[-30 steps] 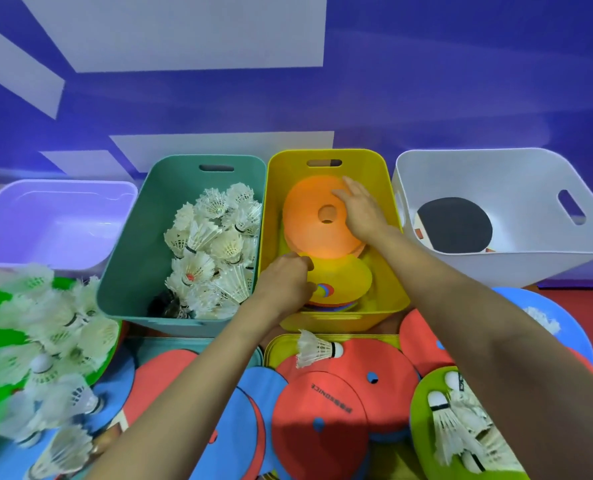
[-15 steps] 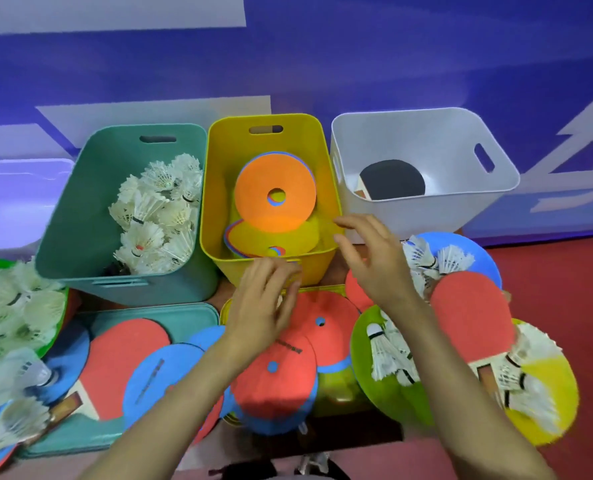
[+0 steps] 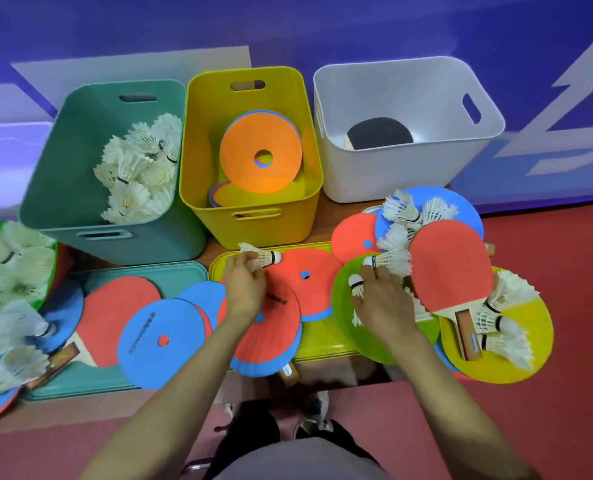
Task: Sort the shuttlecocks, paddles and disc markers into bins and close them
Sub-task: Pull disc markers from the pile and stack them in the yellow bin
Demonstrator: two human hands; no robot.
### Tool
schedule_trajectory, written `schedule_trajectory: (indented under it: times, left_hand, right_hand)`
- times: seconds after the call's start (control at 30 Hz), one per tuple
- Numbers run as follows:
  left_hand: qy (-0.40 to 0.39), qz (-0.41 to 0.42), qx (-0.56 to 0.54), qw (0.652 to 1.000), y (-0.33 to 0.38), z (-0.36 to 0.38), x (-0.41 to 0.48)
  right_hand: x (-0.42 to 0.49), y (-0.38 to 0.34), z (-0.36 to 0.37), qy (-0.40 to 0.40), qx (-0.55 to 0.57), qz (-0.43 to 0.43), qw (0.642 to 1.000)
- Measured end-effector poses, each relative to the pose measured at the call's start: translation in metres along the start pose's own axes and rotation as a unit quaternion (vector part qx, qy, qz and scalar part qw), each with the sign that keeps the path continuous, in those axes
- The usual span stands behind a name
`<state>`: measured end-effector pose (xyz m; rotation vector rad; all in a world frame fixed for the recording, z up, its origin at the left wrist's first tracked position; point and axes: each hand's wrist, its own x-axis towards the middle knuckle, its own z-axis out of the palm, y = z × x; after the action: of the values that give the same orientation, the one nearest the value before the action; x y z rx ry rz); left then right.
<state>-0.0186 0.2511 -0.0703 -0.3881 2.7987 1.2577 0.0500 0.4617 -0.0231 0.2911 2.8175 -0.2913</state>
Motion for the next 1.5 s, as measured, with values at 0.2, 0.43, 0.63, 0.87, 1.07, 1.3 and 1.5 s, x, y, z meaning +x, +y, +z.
schedule_trajectory:
  times: [0.2, 0.43, 0.63, 0.87, 1.07, 1.3, 1.5]
  left_hand:
    - [0.037, 0.038, -0.071, 0.996, 0.001, -0.01, -0.017]
    - [0.016, 0.086, -0.098, 0.991, 0.005, -0.02, -0.041]
    - [0.014, 0.126, -0.136, 0.983, 0.018, -0.033, -0.05]
    - [0.098, 0.181, -0.164, 0.965, 0.044, -0.076, -0.044]
    - [0.182, 0.205, -0.189, 0.943, 0.047, -0.137, -0.024]
    - [0.233, 0.19, -0.106, 0.948, 0.019, -0.212, 0.039]
    - [0.138, 0.187, 0.029, 0.972, -0.015, -0.245, 0.117]
  right_hand:
    - [0.001, -0.005, 0.003, -0.008, 0.052, -0.003, 0.999]
    - [-0.004, -0.009, -0.005, 0.104, 0.151, -0.077, 0.98]
    - [-0.007, -0.018, -0.031, 0.161, 0.303, -0.133, 0.93]
    - [0.007, -0.069, -0.065, 0.18, 0.391, -0.203, 0.88]
    - [0.029, -0.14, -0.087, 0.211, 0.472, -0.254, 0.817]
    - [0.069, -0.235, -0.103, 0.231, 0.424, -0.305, 0.821]
    - [0.135, -0.307, -0.094, 0.17, 0.289, -0.308, 0.89]
